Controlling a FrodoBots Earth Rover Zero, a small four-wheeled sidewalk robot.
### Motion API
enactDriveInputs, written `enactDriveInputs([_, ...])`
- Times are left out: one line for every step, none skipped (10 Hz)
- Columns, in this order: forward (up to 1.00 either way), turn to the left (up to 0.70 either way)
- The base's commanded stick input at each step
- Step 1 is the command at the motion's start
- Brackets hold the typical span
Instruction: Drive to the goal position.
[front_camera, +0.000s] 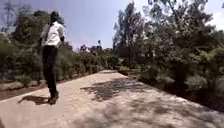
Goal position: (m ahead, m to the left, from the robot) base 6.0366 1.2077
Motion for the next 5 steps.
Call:
enactDriveInputs([0.50,0.00])
enactDriveInputs([0.50,0.00])
enactDriveInputs([0.50,0.00])
enactDriveInputs([0.50,0.00])
enactDriveInputs([0.50,0.00])
